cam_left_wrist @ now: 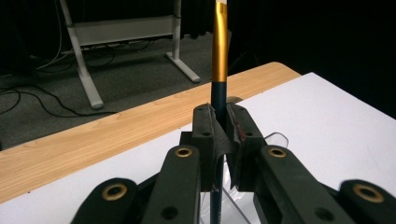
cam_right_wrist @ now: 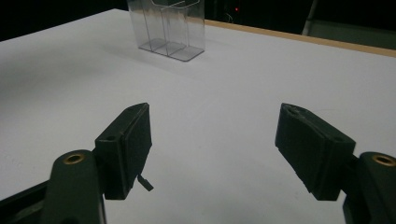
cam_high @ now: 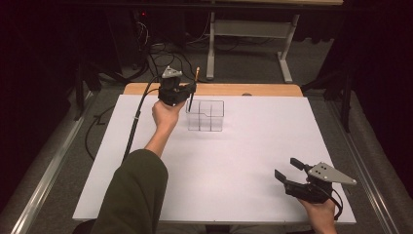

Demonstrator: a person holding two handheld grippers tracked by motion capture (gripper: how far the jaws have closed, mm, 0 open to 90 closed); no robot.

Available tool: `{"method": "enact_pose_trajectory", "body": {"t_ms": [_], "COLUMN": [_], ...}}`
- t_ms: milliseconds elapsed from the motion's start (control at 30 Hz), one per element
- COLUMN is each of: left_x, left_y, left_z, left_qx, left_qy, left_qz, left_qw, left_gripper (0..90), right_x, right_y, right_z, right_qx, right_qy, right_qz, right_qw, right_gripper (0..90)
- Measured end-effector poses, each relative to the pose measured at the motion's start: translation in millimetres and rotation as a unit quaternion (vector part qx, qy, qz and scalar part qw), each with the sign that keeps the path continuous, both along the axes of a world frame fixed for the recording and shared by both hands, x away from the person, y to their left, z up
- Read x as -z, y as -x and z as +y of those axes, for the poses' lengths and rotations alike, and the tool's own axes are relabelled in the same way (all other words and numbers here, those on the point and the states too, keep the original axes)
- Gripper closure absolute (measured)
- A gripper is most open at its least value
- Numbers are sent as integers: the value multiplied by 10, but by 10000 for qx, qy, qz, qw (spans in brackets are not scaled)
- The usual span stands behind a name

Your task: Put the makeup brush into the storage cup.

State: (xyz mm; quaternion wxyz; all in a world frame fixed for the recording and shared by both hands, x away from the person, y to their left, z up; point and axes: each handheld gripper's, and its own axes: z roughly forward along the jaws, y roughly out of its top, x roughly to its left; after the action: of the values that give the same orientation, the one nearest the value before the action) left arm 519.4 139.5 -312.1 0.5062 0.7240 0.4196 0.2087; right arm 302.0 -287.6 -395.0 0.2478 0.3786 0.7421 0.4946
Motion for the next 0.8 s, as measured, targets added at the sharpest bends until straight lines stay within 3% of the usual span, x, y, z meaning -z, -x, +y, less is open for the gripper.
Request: {"method": "enact_pose_trajectory", "body": {"t_ms": [800], "left_x": [106], "left_y": [30], "left_z": [40], "left_qx": [69], "left_qy": [-86], "left_qz": [193], "left_qw": [9998], "left_gripper": [821], "right_x": [-4], "right_y": [-2], "right_z": [0], "right_qx": [-6], "right_qy": [25], "right_qz": [-1], "right_qw": [10000], "right_gripper": [284]}}
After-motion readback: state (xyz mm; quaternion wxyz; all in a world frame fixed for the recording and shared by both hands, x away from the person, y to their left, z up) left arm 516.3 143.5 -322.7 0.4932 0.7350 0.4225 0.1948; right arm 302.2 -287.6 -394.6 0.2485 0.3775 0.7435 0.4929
